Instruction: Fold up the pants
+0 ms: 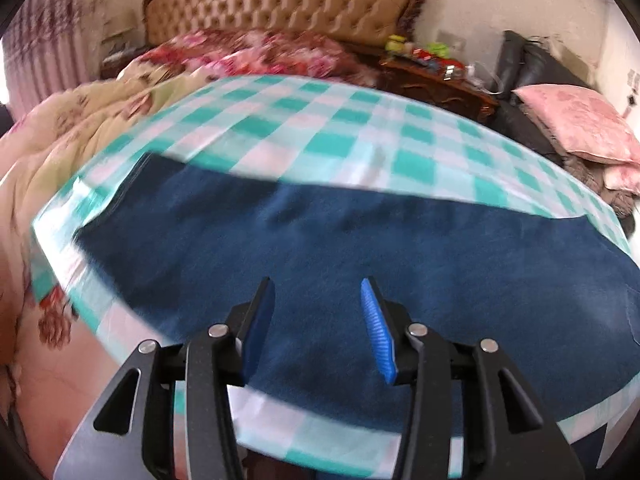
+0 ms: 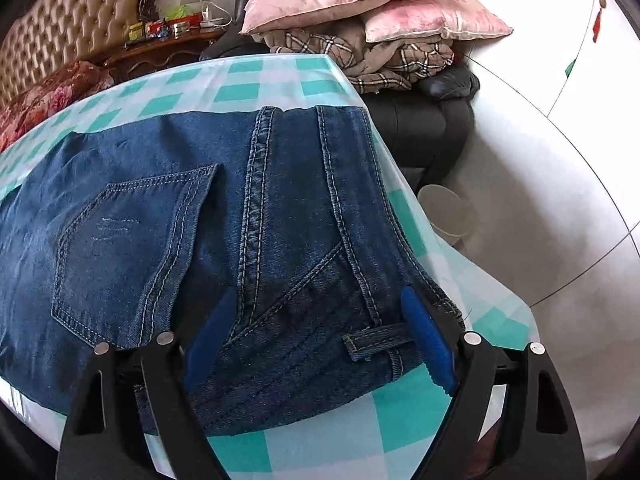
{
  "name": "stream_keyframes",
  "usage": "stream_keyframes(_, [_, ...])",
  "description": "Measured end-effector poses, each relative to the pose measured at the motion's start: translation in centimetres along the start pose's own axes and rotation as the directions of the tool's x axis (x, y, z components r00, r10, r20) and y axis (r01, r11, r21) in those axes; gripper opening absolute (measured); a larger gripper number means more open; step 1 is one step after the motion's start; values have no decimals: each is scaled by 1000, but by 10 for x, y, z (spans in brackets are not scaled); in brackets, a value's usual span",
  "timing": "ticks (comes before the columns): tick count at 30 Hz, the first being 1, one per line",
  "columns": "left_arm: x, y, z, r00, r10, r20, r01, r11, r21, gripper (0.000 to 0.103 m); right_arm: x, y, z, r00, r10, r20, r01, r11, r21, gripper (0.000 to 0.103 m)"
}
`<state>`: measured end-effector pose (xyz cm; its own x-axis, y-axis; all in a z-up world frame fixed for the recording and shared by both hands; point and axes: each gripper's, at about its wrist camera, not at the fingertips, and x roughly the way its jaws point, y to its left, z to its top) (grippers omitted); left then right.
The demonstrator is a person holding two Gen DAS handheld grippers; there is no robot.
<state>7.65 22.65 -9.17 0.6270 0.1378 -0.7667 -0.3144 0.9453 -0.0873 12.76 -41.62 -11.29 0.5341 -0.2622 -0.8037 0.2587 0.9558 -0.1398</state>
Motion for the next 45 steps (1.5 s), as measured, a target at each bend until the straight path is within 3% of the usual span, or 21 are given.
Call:
stream_keyframes(4, [-1,27,-15,1000,28,-7,-28,999,-46,44,-26,12,14,997,24,69,-27,999,32,80])
stream_keyframes(6, [0,39,-20,999,35,-9,-35,997,-65,34,-41,30,22,991,83,108,-85,996,12,80])
stream_keyframes(7, [-1,46,-23,999,40,-6,-40,996,-73,34,-45,42,24,986,116,119,-115,993,-10,80])
stream_keyframes(10, [1,63,-30,999,53,-3,-53,994,-95,34,-47,77,24,983,146,116,-138,988,-74,81])
stream_keyframes(12, [3,83,-35,997,82,-6,-82,988,-128,32,-38,96,19,990,119,70,-111,988,-105,81])
stream_keyframes(13, [0,96,-37,996,92,5,-90,983,-163,32,-36,104,17,994,97,54,-90,990,-107,81])
stream_keyframes(16, [-11,137,-42,994,101,44,-85,957,-277,31,-47,130,16,982,182,44,-173,973,-154,81])
stream_keyframes(20, [-18,190,-44,994,54,97,-11,918,-398,25,-61,189,23,968,249,37,-230,935,-268,80])
stream_keyframes(23, [-17,210,-38,993,-10,121,63,895,-442,23,-69,251,34,937,350,-9,-334,887,-318,70])
stream_keyframes(26, [-13,215,-27,991,-21,132,78,892,-446,23,-84,330,40,896,443,-29,-416,813,-407,65])
stream_keyframes(29, [0,224,-22,987,-111,114,154,852,-501,23,-98,402,38,853,517,-70,-485,738,-469,61])
stream_keyframes(33, [10,219,-22,987,-132,89,159,853,-498,23,-110,498,26,820,557,-132,-533,658,-533,40])
stream_keyframes(35, [10,219,-21,988,-133,83,157,853,-498,23,-115,530,16,806,571,-158,-547,616,-567,36])
stream_keyframes(36, [10,220,-20,986,-148,80,168,846,-507,23,-115,545,11,805,570,-166,-544,597,-589,32])
stream_keyframes(38, [12,219,-21,983,-171,70,183,846,-501,23,-109,568,3,822,544,-165,-516,591,-620,28])
stream_keyframes(40, [12,216,-20,984,-167,62,176,860,-478,24,-98,574,3,840,515,-172,-503,619,-603,28])
stream_keyframes(42, [14,219,-20,980,-187,60,192,850,-491,24,-83,572,3,876,456,-156,-456,679,-576,28])
stream_keyframes(45, [15,223,-17,979,-196,62,201,847,-492,27,-82,570,-4,887,447,-113,-420,683,-598,27])
